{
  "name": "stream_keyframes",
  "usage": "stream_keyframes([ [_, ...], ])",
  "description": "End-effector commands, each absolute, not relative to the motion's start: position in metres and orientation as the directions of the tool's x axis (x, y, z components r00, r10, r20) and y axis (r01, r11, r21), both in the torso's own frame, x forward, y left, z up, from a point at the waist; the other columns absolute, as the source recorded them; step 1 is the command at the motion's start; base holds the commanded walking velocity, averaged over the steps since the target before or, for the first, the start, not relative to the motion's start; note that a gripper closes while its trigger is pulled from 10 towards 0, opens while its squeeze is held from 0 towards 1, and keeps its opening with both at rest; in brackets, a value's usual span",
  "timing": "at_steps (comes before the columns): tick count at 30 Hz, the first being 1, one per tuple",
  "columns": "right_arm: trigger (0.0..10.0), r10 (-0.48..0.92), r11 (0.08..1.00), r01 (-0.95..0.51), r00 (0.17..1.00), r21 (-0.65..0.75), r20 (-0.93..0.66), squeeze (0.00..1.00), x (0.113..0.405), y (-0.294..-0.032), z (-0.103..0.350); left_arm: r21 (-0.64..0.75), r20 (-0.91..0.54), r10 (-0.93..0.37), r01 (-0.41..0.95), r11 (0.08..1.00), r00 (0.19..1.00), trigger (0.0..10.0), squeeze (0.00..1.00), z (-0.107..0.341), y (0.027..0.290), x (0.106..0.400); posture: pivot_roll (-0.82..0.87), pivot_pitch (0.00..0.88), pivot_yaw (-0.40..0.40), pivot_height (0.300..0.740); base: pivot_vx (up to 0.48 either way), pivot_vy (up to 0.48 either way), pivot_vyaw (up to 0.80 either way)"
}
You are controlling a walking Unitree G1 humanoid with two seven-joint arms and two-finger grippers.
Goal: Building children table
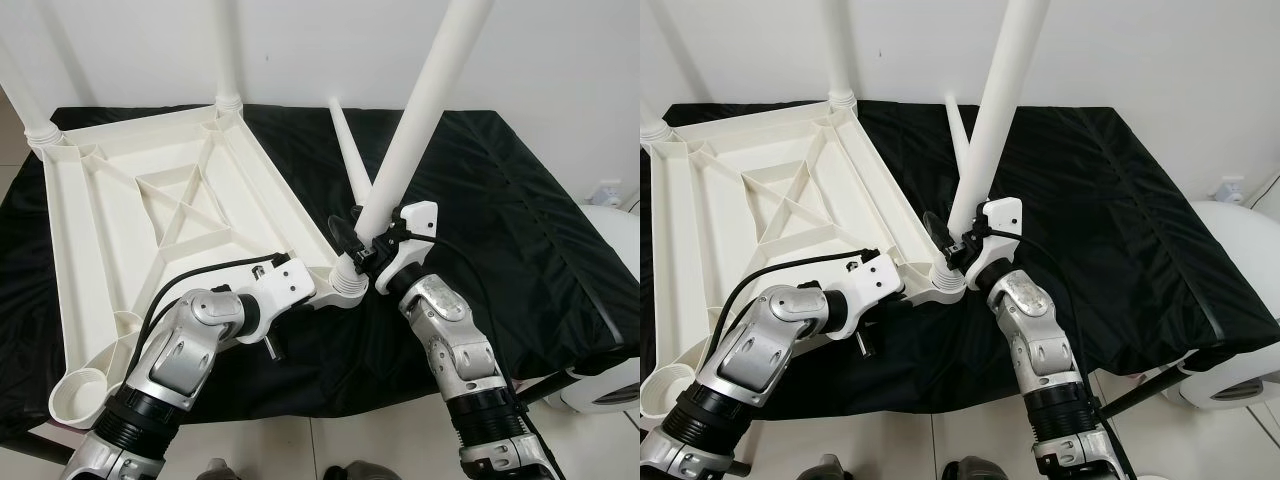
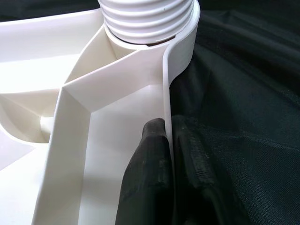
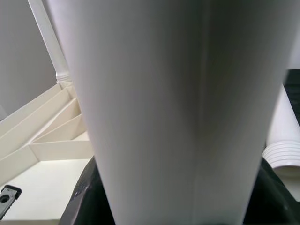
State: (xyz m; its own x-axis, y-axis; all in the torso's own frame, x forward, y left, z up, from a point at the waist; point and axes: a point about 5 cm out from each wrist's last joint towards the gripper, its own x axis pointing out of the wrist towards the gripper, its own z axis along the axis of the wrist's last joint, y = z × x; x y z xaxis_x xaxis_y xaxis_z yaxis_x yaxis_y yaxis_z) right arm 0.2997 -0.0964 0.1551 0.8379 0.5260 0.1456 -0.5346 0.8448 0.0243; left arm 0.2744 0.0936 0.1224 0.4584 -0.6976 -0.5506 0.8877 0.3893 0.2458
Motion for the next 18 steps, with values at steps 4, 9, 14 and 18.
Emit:
stream_keyframes([
  [4,10.0,0.556,0.831,-0.556,0.831,-0.018,-0.001,0.00,0.291,-0.095,0.123,0.300,-0.592,-0.548,0.792,0.531,0.592,10.0,0.00,0.107,0.119,0.280,0.03,0.053,-0.064,0.740,0.000,0.000,0.00],
  [9,10.0,0.580,0.813,-0.579,0.814,-0.065,0.000,0.00,0.288,-0.091,0.122,0.300,-0.592,-0.547,0.792,0.533,0.592,10.0,0.00,0.107,0.119,0.280,0.03,0.055,-0.066,0.740,0.000,0.000,0.00],
  [14,10.0,0.622,0.779,-0.620,0.783,-0.097,-0.014,0.00,0.282,-0.084,0.118,0.297,-0.592,-0.545,0.789,0.537,0.594,10.0,0.00,0.107,0.120,0.280,0.03,0.056,-0.067,0.740,0.000,0.000,0.00],
  [18,10.0,0.643,0.761,-0.641,0.766,-0.102,-0.011,0.00,0.279,-0.082,0.117,0.298,-0.592,-0.543,0.788,0.539,0.596,10.0,0.00,0.107,0.120,0.280,0.03,0.056,-0.066,0.740,0.000,0.000,0.00],
])
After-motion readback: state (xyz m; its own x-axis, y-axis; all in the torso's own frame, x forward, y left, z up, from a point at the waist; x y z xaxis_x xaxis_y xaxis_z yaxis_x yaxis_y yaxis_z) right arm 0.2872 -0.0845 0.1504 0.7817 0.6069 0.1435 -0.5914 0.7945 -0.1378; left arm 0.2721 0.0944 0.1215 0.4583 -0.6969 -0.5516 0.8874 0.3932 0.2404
